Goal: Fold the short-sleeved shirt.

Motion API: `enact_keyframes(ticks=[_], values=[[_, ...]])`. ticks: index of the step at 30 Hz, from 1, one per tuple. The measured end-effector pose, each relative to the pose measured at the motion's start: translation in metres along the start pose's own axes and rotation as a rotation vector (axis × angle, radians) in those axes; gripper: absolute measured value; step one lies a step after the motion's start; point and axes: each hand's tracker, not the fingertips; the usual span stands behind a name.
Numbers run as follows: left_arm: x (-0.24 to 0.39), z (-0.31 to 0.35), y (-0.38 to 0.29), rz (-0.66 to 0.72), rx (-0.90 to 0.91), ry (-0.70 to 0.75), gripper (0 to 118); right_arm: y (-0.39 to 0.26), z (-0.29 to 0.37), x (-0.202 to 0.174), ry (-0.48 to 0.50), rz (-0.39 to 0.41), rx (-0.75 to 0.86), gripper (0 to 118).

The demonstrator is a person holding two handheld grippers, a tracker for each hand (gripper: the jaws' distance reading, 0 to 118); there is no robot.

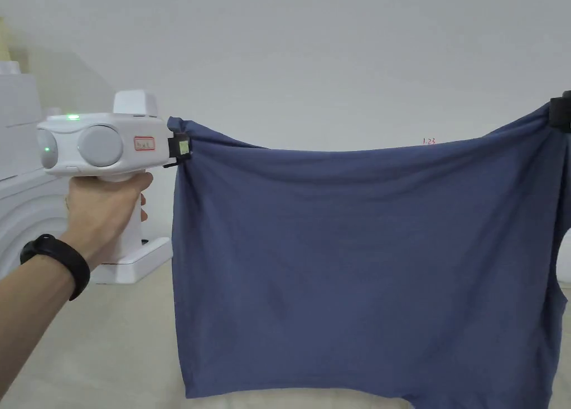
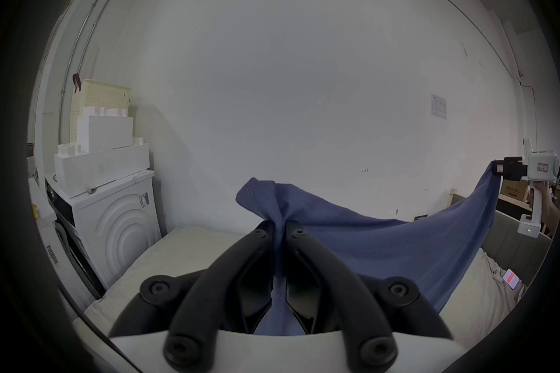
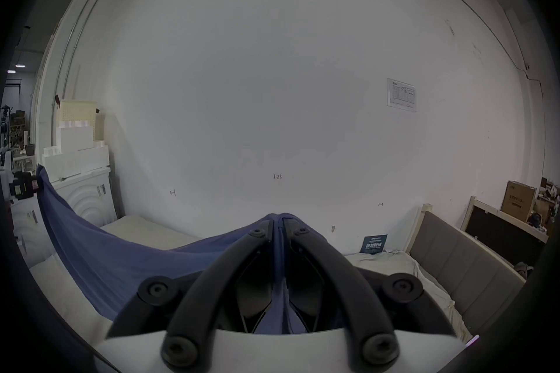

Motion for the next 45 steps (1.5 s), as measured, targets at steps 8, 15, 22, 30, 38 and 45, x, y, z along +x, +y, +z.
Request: enact_keyframes(ticks=[8, 15, 22, 30, 38, 45], values=[[-0.008, -0.032, -0.051, 0.015, -0.094, 0.021, 5, -0.052, -0.034, -0.004, 0.003, -0.038, -0.062, 4], [-0.004, -0.044, -0.165, 0.126, -0.277, 0.011, 5, -0.187, -0.044, -0.013, 0.019, -0.177, -0.234, 4], [-0.013, 0.060, -0.246, 0.176, -0.293, -0.059, 5, -0.279, 0.072, 0.004, 0.110, -0.213, -0.229, 4], [-0.017, 0.242, -0.362, 0.222, -0.484, -0.100, 5, -0.406, 0.254, 0.023, 0.103, -0.324, -0.386, 4], [-0.019, 0.371, -0.402, 0.304, -0.513, -0.080, 5, -0.483, 0.394, 0.019, 0.087, -0.351, -0.547, 4], [-0.013, 0.404, -0.418, 0.237, -0.581, -0.073, 5, -0.499, 0.430, 0.020, 0.068, -0.380, -0.600, 4]])
